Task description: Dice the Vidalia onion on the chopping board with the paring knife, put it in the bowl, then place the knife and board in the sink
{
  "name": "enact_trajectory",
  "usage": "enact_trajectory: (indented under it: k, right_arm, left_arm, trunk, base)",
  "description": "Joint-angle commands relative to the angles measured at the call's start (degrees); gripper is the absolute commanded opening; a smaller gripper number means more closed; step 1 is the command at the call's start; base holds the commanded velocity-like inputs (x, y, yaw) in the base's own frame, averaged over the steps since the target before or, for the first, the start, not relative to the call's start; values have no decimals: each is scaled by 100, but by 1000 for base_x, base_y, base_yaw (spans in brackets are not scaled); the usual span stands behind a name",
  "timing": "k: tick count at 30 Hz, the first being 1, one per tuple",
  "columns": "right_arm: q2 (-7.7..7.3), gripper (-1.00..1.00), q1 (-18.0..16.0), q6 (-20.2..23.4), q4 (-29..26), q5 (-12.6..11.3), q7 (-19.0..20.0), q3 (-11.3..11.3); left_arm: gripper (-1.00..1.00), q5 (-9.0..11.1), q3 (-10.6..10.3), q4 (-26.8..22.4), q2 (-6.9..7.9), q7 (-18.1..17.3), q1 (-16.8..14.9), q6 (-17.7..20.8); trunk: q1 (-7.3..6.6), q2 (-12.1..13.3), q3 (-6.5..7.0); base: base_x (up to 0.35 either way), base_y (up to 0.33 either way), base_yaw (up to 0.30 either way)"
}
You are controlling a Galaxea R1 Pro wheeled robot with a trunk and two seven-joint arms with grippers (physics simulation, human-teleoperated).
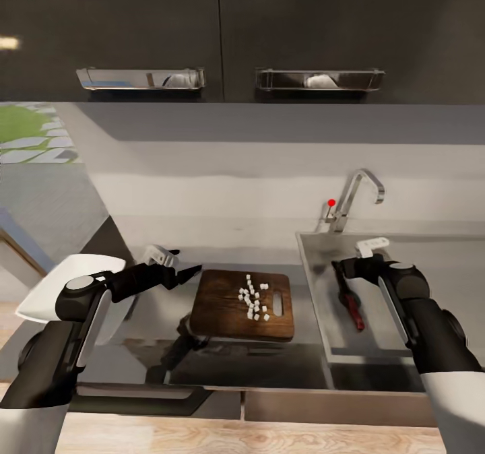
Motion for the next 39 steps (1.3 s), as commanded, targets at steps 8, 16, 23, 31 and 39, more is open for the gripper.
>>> enact_trajectory:
  k: [8, 16, 23, 31, 39]
  right_arm:
    - [-3, 100, 19, 24, -37, 63, 1159, -418]
    - [-3, 100, 21, 24, -38, 66, 1490, -731]
    - [-3, 100, 21, 24, -38, 66, 1500, -739]
    - [-3, 100, 23, 24, -38, 66, 1497, -748]
    - [-3, 100, 21, 32, -38, 66, 1497, -757]
  left_arm:
    - [100, 23, 5, -3, 4, -3, -5, 42]
    - [100, 23, 3, -3, 5, -3, -5, 42]
    - [100, 23, 7, -3, 4, -3, -5, 46]
    - [100, 23, 10, -3, 4, -4, -5, 43]
    - [100, 23, 9, -3, 9, -3, -5, 49]
  trunk:
    - [3, -11, -11]
    - [3, -11, -11]
    - [3, -11, -11]
    - [3, -11, -11]
    - [3, -11, -11]
  base:
    - [0, 301, 0]
    - [0, 30, 0]
    - [-198, 1, 0]
    - [-95, 0, 0]
    - [-2, 135, 0]
